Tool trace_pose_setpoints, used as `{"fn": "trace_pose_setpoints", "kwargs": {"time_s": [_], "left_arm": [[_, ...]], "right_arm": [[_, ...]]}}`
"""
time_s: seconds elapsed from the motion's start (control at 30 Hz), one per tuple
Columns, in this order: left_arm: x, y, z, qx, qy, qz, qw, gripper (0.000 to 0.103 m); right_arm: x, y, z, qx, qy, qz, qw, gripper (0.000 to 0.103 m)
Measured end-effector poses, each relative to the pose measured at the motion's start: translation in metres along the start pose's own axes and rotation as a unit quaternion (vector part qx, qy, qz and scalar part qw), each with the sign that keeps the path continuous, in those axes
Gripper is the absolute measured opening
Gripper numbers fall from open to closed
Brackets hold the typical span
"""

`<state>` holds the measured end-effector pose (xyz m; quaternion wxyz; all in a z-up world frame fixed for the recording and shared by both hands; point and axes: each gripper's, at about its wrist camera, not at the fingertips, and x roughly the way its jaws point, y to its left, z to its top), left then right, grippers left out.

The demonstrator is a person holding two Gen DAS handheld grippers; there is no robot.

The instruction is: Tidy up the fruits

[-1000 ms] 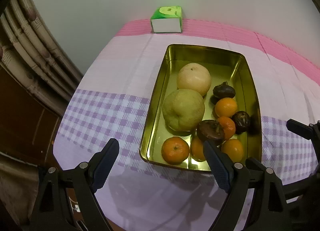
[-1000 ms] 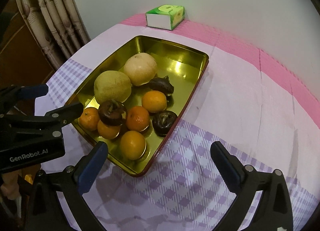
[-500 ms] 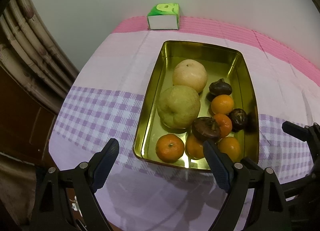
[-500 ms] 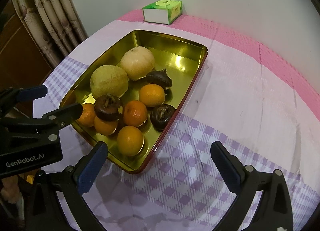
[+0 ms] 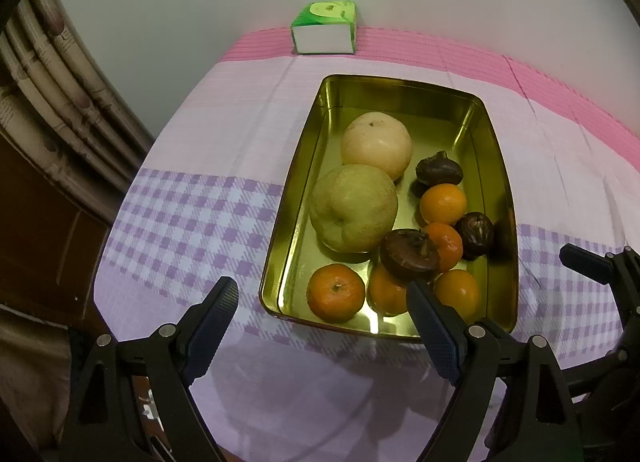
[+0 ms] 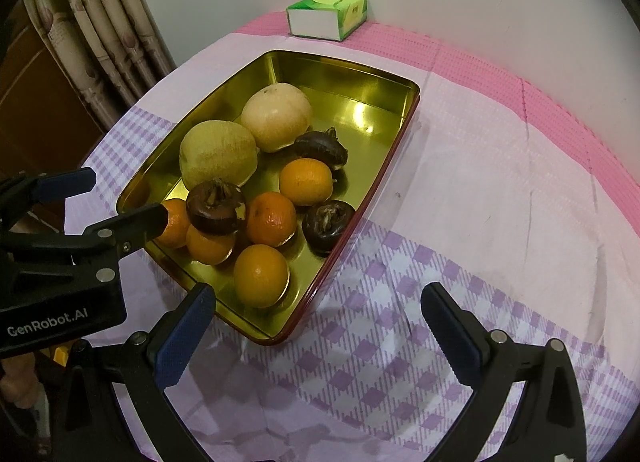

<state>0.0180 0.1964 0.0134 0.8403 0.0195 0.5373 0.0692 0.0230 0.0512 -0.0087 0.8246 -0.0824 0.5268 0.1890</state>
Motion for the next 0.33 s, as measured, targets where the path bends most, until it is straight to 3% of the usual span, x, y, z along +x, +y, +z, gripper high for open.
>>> {"fn": "trace_pose_setpoints", "kwargs": {"time_s": [0.33], "left_arm": [[-0.0003, -0.0007, 0.0, 0.0, 0.001, 0.001, 1.0, 0.089]], "right_arm": [[0.0021, -0.0007, -0.0017, 0.002, 0.002, 0.0, 1.0, 0.102]]}}
